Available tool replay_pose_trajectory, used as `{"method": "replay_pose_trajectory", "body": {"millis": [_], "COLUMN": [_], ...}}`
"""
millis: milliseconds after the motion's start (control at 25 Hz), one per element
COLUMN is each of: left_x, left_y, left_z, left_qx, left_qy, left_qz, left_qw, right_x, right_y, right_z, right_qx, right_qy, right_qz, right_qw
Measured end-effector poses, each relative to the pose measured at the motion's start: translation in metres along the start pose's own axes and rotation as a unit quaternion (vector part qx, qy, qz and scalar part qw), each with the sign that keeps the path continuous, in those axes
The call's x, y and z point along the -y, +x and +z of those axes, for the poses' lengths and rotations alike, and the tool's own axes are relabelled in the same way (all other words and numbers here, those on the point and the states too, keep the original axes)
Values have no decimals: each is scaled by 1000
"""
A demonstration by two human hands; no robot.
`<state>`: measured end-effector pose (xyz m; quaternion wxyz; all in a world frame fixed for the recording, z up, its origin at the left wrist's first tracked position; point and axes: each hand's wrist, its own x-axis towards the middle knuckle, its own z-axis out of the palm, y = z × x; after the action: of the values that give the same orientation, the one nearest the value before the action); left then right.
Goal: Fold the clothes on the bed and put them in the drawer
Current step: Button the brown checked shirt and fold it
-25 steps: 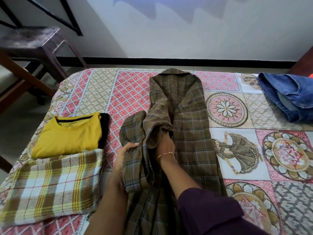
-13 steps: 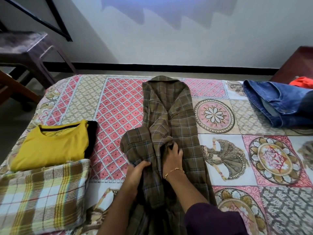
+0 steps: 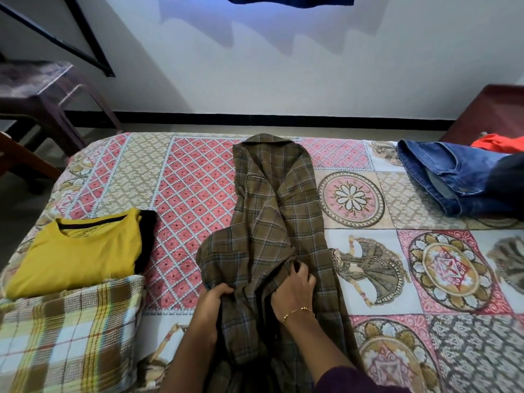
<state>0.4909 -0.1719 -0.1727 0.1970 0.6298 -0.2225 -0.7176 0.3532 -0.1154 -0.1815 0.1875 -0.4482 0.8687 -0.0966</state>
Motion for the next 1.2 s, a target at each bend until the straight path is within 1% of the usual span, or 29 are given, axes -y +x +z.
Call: {"method": "replay_pose_trajectory", "body": {"millis": [80,120,240,280,320,360,400,440,480,520,560,600,640,680,720,760,800,840,960,1000,1040,1080,1120,1160,1200], "left_x": [0,1,5,6,7,7,8,10,12,16,21,24,26,27,28,27,25,23,24,27,29,32,32,30,26], "left_y": [-2,-3,-2,-4,-6,-9,-13,-16,-17,-19,-19,-20,-21,-20,-20,-20,-21,-22,-22,-21,-23,-25,-30,-36,-45], "left_z": [-9,-12,-16,-18,-19,-22,-25,-28,-30,-31,-33,-34,-35,-38,-41,-43,-45,-48,-56,-59,-59,-59,-58,-56,-53], "left_qx": [32,41,33,33,43,64,83,100,104,101,95,89,81,72,61,50,40,35,44,40,28,9,-8,-17,-1], "left_qy": [-30,-28,37,39,22,-4,-37,-69,-95,-110,-112,-104,-92,-89,-99,-116,-130,-138,-106,-80,-56,-40,-32,-29,-39], "left_qz": [-21,-29,-10,-5,-7,-15,-21,-19,-16,-15,-12,-7,-1,7,17,25,31,39,75,93,118,150,178,198,211], "left_qw": [999,998,999,999,999,998,996,992,990,989,989,991,992,993,993,992,990,989,991,992,991,988,984,980,977], "right_x": [-1,-4,-9,-10,-11,-9,-6,-3,3,11,19,28,35,38,35,29,22,19,27,34,40,47,55,62,67], "right_y": [-3,-3,2,2,2,1,1,2,4,7,13,18,24,27,32,35,38,37,26,19,10,0,-12,-23,-34], "right_z": [-1,0,-1,3,10,12,11,9,3,-4,-7,-8,-7,-6,0,5,9,12,16,17,15,14,13,12,10], "right_qx": [-3,2,22,-11,-84,-169,-230,-290,-332,-349,-350,-294,-187,-53,55,112,127,124,104,100,96,90,96,119,162], "right_qy": [-39,-64,-118,-97,-31,79,223,300,317,279,210,141,81,24,-30,-92,-136,-161,-170,-141,-79,33,179,334,464], "right_qz": [-21,-32,-45,-47,-35,11,84,138,144,100,7,-103,-183,-212,-207,-191,-180,-174,-170,-176,-169,-139,-76,4,83], "right_qw": [999,997,992,994,995,982,943,898,877,889,913,939,962,975,976,971,966,964,965,969,978,986,976,935,867]}}
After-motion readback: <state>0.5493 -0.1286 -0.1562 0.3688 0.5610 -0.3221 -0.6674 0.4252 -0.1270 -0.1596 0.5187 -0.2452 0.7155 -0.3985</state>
